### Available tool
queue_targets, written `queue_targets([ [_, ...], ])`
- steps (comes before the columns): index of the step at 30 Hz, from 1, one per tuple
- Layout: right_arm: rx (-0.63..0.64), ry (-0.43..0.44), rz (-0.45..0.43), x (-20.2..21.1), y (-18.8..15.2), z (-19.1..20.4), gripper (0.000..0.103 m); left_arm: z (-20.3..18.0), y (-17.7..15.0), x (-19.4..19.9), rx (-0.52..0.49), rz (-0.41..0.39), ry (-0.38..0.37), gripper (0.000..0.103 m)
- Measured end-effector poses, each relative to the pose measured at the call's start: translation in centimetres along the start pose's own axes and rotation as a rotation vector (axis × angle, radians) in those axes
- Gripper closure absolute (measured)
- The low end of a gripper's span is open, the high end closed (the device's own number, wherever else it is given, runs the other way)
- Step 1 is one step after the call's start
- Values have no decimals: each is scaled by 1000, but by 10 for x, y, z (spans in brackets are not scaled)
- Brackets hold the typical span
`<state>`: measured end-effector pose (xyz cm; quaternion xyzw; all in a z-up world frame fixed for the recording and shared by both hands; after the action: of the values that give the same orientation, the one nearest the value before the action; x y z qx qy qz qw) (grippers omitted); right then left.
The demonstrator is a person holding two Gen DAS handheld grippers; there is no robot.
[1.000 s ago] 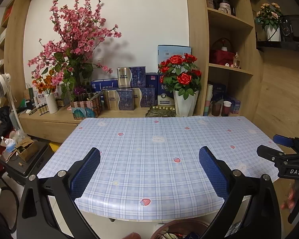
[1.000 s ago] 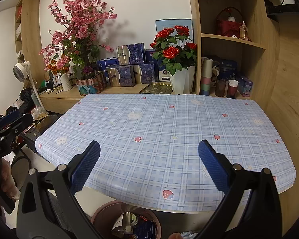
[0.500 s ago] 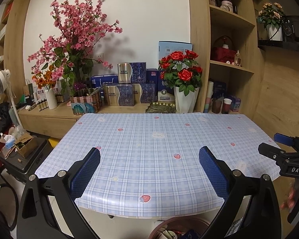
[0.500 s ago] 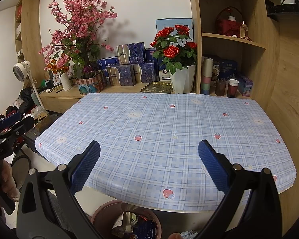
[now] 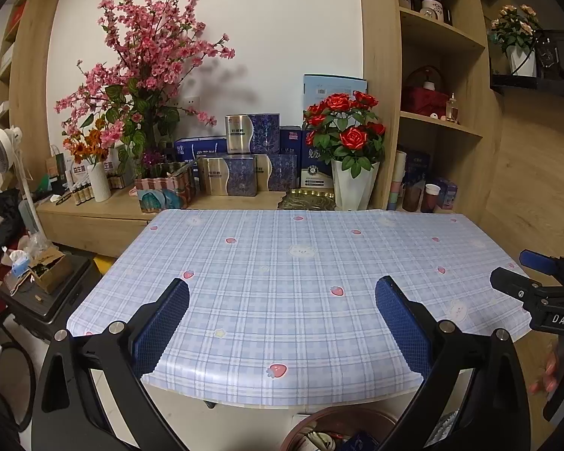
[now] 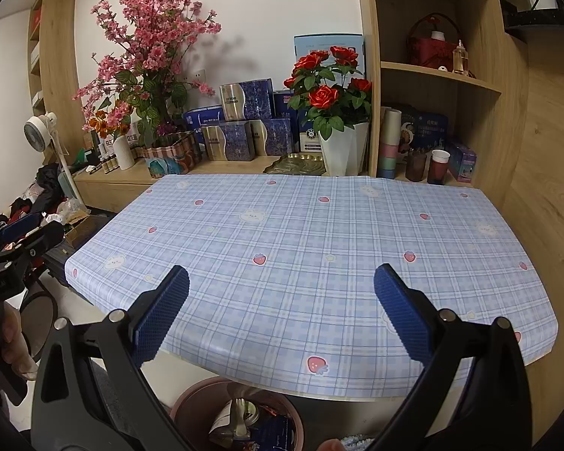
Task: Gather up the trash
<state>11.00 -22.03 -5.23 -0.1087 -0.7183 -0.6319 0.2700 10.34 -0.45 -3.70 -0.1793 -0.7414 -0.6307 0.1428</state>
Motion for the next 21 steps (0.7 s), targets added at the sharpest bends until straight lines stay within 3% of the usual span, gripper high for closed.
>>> queue_targets([
  [21,3,-1,1,-1,0,1,6,7,-3,0,-1,4,26,6],
])
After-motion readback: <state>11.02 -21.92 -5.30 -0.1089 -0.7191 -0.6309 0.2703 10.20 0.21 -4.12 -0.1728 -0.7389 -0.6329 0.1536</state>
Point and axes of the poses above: each gripper's, at about its wrist camera, not at the fingertips, and x roughly against the way its jaws point, z to its left, y to its top, the point moved 9 cm from there along -x, roughly the way its jaws point, and after that the axes turned 10 degrees about x, right-handed, at the moved point
